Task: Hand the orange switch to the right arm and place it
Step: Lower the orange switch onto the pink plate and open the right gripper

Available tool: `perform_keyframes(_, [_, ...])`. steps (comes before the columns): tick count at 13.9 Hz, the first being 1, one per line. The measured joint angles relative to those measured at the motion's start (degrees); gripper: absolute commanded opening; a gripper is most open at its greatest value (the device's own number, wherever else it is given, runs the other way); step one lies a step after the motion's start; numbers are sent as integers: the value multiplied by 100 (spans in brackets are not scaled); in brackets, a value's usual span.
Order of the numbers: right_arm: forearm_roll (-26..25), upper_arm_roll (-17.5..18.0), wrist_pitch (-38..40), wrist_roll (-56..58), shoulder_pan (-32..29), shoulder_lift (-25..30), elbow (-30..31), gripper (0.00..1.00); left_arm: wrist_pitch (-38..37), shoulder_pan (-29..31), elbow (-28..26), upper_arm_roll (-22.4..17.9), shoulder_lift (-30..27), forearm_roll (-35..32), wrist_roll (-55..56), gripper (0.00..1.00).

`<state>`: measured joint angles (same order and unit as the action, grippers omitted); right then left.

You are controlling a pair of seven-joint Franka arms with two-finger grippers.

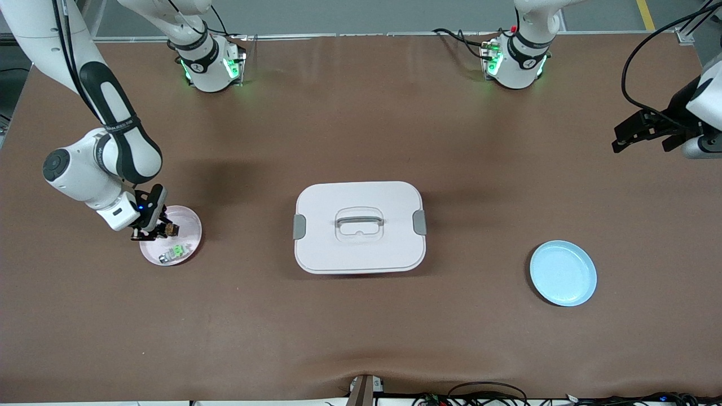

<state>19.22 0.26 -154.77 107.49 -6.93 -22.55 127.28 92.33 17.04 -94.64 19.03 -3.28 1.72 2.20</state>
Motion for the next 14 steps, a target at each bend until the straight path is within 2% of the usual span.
perform_keyframes(6, [0,31,-193,8,0,-177,0,0,0,-388,73,-2,15,-143,7,100])
perform_keyframes(7, [0,33,-195,8,1,-197,0,22,-2,-432,112,-34,15,-145,7,100])
perform_keyframes(8, [6,33,-197,4,1,-205,0,99,-5,-517,141,-121,16,-146,7,100])
perform_keyframes(11, [61,33,-192,-95,0,-209,0,100,-6,-992,163,-606,32,-155,7,100])
perform_keyframes(14, [82,33,-189,-167,0,-209,-1,100,-6,-1233,172,-809,45,-212,7,100])
